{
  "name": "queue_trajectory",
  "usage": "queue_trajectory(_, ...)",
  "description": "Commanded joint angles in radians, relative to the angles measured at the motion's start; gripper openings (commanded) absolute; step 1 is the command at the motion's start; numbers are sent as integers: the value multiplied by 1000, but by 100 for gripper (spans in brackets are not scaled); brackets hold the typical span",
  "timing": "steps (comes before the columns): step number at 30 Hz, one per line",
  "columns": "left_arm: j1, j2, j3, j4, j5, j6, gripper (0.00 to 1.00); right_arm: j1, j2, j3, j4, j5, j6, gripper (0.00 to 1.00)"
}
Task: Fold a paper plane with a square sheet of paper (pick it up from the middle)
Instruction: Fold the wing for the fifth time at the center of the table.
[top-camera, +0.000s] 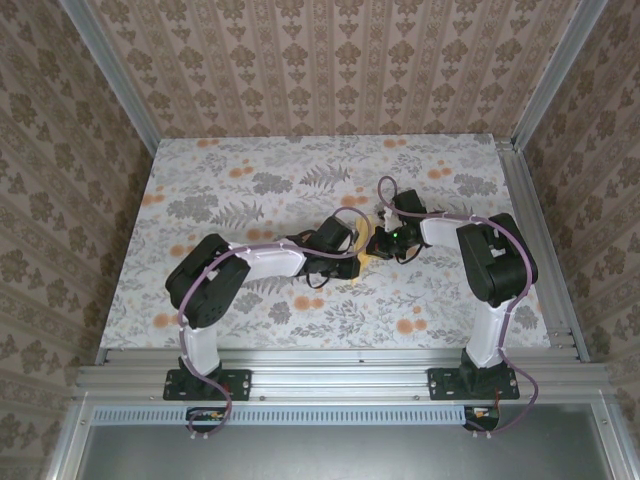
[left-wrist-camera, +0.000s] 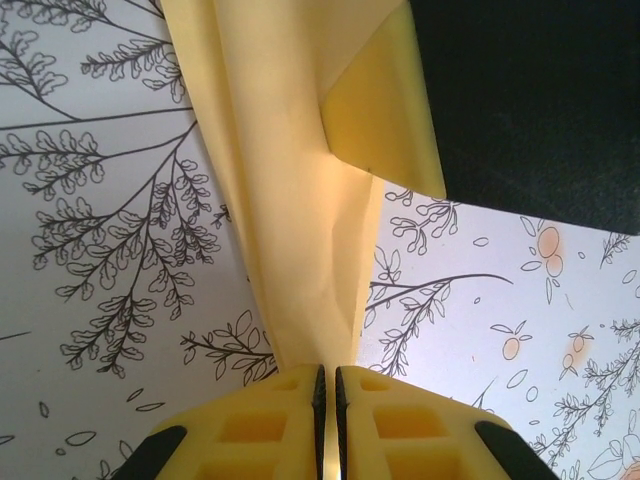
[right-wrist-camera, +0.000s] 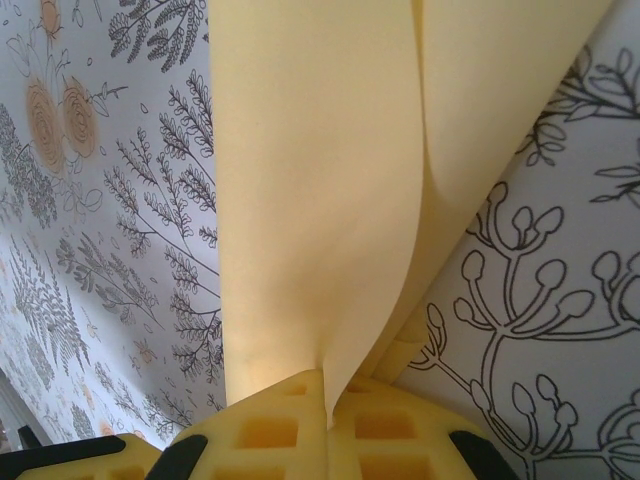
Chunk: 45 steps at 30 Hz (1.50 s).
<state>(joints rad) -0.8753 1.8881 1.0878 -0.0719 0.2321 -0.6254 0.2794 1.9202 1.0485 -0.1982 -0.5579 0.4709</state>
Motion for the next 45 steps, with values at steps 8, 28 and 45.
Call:
queue_trajectory(8, -6, 39, -11, 32, 24, -29, 14, 6, 86, -38, -58, 119, 8, 0)
queue_trajectory(28, -61, 94, -42, -58, -35, 12, 13, -2, 41, -58, -37, 103, 27, 5)
queue_trajectory(45, -49, 69, -159, 14, -69, 48, 13, -69, -247, -79, -213, 85, -19, 25)
